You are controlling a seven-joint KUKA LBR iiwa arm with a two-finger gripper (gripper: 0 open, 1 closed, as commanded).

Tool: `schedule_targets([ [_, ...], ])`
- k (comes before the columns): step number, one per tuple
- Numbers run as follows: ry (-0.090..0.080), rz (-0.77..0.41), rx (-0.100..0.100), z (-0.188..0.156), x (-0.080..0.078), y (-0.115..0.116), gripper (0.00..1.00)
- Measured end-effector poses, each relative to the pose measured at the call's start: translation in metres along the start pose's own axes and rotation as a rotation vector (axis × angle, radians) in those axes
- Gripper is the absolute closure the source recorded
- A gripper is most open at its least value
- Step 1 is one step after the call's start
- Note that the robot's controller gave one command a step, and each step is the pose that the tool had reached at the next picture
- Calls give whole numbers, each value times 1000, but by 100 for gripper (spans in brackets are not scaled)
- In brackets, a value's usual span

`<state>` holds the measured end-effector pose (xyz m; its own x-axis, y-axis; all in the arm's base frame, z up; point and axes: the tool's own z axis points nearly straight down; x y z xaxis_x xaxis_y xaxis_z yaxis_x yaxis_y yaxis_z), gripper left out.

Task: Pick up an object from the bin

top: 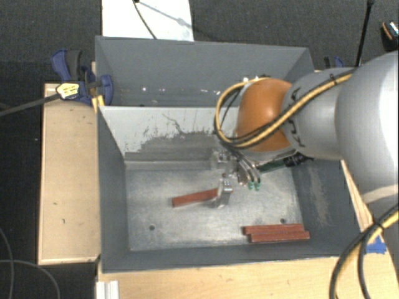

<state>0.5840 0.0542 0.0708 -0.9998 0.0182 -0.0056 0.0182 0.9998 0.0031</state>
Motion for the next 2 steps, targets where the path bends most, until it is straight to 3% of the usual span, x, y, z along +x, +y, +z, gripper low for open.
schedule_targets([
  [1,1,2,2,0,0,-4,100],
  [2,-4,21,2,-147,22,-15,100],
])
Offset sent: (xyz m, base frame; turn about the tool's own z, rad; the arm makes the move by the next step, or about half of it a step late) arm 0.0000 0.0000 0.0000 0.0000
